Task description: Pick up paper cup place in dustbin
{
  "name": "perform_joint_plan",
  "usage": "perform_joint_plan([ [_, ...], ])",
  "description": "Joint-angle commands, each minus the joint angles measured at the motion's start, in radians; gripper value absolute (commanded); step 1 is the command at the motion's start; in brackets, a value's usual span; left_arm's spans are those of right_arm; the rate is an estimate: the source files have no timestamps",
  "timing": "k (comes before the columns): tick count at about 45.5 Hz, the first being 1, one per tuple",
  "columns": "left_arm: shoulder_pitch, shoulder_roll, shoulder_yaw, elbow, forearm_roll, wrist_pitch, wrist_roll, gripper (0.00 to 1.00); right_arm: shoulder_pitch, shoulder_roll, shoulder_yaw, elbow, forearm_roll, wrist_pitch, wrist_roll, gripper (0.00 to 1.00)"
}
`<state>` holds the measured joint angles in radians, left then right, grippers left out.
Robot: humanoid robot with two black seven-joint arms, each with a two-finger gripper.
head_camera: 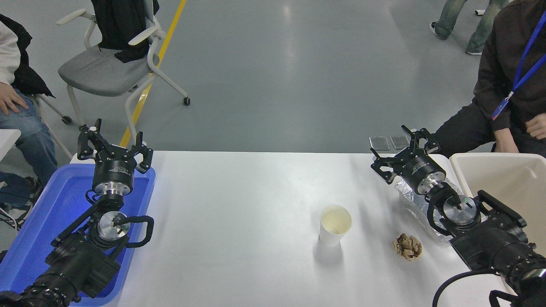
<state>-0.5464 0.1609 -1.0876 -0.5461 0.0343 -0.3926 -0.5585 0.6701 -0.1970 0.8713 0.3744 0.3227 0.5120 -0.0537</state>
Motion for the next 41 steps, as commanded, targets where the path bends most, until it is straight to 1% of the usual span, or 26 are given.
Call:
perform_joint_plan([
  [1,0.000,0.000,0.000,0.000,0.004,0.000,0.000,0.99,0.000,-0.001,0.000,0.000,0.001,0.000,0.000,1.00],
  [17,-0.001,0.000,0.000,0.000,-0.001,-0.003,0.000,0.99,0.013,-0.002,-0.009,0.004,-0.005,-0.001,-0.005,1.00],
  [26,0.000,0.000,0.000,0.000,-0.001,-0.003,0.000,0.99,0.037,-0.045,-0.038,0.011,-0.013,0.002,-0.011,1.00],
  [28,0.000,0.000,0.000,0.000,-0.001,-0.003,0.000,0.99,0.048,-0.058,-0.081,0.012,-0.042,0.000,-0.017,1.00],
  [32,0.000,0.000,0.000,0.000,-0.001,-0.002,0.000,0.99,0.089,-0.114,-0.179,0.008,-0.105,0.008,-0.015,1.00],
  [35,0.000,0.000,0.000,0.000,-0.001,-0.002,0.000,0.99,0.102,-0.148,-0.202,0.011,-0.109,0.010,-0.015,1.00],
  [41,0.000,0.000,0.000,0.000,-0.002,-0.002,0.000,0.99,0.112,-0.179,-0.204,0.064,-0.114,0.013,-0.014,1.00],
])
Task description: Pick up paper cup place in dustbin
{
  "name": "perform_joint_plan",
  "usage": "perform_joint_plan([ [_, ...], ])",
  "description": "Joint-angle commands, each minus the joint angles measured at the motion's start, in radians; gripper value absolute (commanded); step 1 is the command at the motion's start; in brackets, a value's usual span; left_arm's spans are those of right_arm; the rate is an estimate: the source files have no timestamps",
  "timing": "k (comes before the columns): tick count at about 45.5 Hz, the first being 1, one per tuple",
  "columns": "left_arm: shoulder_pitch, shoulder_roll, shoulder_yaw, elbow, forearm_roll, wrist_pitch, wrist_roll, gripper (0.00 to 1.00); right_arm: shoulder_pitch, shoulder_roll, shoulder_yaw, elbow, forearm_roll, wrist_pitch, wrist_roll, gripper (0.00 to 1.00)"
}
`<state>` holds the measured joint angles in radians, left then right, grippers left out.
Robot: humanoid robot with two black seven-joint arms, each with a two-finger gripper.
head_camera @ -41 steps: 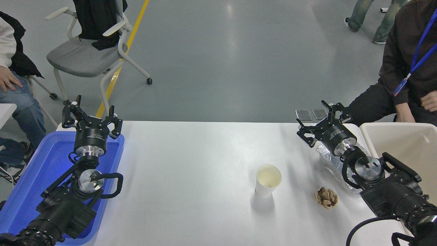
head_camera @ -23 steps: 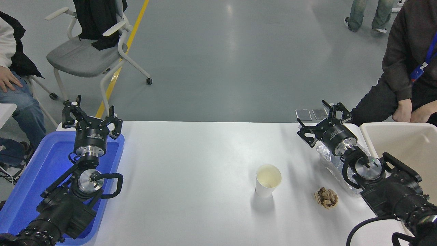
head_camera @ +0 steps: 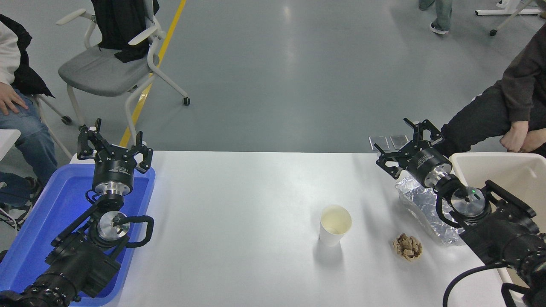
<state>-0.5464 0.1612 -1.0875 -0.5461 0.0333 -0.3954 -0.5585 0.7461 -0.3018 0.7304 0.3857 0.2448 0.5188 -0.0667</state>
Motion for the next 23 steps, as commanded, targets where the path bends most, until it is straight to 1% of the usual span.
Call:
perform_joint_plan([
  [1,0.000,0.000,0.000,0.000,-0.001,0.001,0.000,0.99,0.039,-0.088,-0.063,0.074,-0.036,0.001,-0.001,1.00],
  [6,0.000,0.000,0.000,0.000,-0.001,0.001,0.000,0.99,0.085,-0.152,-0.089,0.140,-0.070,-0.008,-0.002,1.00],
  [10,0.000,0.000,0.000,0.000,0.000,0.001,0.000,0.99,0.165,-0.180,-0.187,0.154,-0.130,-0.011,-0.001,1.00],
  [14,0.000,0.000,0.000,0.000,0.000,0.001,0.000,0.99,0.268,-0.207,-0.345,0.160,-0.151,-0.011,-0.001,1.00],
  [23,0.000,0.000,0.000,0.000,0.000,0.001,0.000,0.99,0.522,-0.223,-0.774,0.182,-0.157,0.007,0.007,1.00],
])
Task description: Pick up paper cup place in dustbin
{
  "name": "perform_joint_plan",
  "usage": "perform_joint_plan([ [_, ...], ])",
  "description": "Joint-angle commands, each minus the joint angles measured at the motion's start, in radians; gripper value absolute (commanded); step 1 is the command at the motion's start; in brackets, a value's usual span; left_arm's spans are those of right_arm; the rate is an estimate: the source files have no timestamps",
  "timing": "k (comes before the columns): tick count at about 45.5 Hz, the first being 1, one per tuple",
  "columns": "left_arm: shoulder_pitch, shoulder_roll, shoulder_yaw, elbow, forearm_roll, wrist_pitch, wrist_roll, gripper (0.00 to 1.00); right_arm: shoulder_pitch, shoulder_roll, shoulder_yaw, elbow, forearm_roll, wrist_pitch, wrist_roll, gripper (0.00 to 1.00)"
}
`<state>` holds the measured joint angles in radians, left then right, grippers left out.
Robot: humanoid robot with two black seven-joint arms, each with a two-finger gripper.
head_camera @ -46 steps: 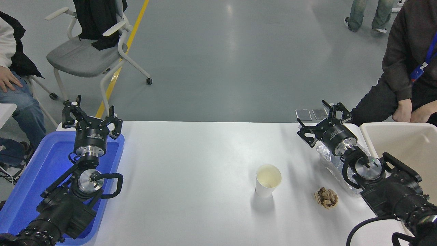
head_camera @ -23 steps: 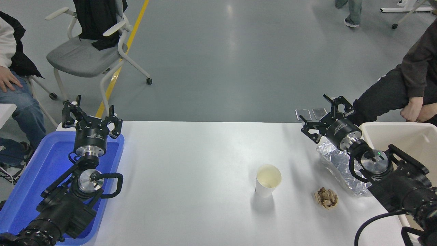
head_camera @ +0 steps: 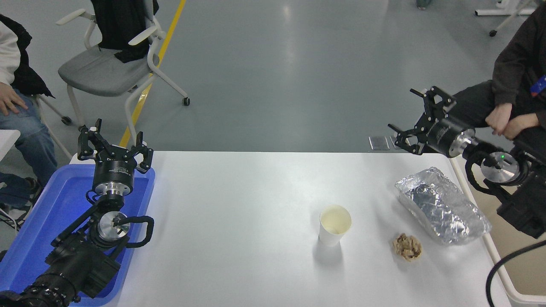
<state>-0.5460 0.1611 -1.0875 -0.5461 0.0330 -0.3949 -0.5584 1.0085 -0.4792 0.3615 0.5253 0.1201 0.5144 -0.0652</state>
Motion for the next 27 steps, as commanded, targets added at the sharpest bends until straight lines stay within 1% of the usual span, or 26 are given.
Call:
perform_joint_plan([
  [1,0.000,0.000,0.000,0.000,0.001,-0.001,0.000,0.99,0.286,-0.047,-0.445,0.053,-0.034,0.013,0.007,1.00],
  [4,0.000,0.000,0.000,0.000,0.001,-0.001,0.000,0.99,0.366,-0.070,-0.550,0.103,-0.037,0.016,0.007,1.00],
  [7,0.000,0.000,0.000,0.000,0.001,-0.001,0.000,0.99,0.453,-0.093,-0.646,0.151,-0.066,0.032,0.007,1.00],
  [15,0.000,0.000,0.000,0.000,0.001,-0.001,0.000,0.99,0.665,-0.099,-0.840,0.262,-0.241,0.102,0.008,1.00],
  [18,0.000,0.000,0.000,0.000,0.001,-0.001,0.000,0.99,0.746,-0.099,-0.926,0.300,-0.286,0.131,0.008,1.00],
  [21,0.000,0.000,0.000,0.000,0.001,0.001,0.000,0.99,0.853,-0.090,-1.053,0.331,-0.292,0.170,0.008,1.00],
  [25,0.000,0.000,0.000,0.000,0.001,-0.001,0.000,0.99,0.984,-0.061,-1.231,0.377,-0.298,0.268,0.008,1.00],
  [27,0.000,0.000,0.000,0.000,0.001,0.001,0.000,0.99,1.044,-0.042,-1.308,0.400,-0.298,0.271,0.008,1.00],
])
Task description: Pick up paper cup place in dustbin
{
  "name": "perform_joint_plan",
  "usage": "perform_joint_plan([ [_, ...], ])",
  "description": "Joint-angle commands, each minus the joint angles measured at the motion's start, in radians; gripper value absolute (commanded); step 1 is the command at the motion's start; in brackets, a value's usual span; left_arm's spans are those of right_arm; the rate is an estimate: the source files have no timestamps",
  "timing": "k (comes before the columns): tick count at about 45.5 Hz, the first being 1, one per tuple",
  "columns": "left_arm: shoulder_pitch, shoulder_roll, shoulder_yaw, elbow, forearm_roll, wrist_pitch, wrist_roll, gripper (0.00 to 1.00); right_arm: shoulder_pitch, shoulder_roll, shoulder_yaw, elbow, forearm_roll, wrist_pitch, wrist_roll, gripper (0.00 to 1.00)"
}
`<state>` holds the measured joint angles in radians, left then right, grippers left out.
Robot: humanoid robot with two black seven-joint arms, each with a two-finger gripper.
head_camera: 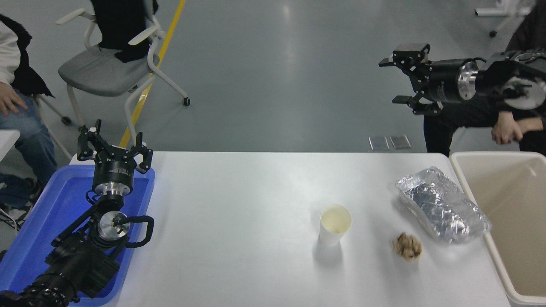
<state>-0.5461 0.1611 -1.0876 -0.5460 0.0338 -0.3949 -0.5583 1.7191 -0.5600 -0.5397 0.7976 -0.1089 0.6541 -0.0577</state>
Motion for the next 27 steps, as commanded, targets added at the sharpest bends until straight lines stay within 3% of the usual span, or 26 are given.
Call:
perform_joint_plan([
  [1,0.000,0.000,0.000,0.000,0.000,0.001,0.000,0.99,0.355,0.044,-0.437,0.140,-0.069,0.131,0.001,1.00],
  [9,0.000,0.000,0.000,0.000,0.000,0.001,0.000,0.99,0.529,0.064,-0.557,0.339,-0.106,0.131,0.001,1.00],
  [18,0.000,0.003,0.000,0.000,0.000,-0.001,0.000,0.99,0.778,0.072,-0.612,0.794,-0.094,0.131,-0.001,1.00],
  [27,0.002,0.003,0.000,0.000,0.000,0.001,0.000,0.99,0.829,0.144,-0.615,0.864,0.014,0.131,-0.002,1.00],
])
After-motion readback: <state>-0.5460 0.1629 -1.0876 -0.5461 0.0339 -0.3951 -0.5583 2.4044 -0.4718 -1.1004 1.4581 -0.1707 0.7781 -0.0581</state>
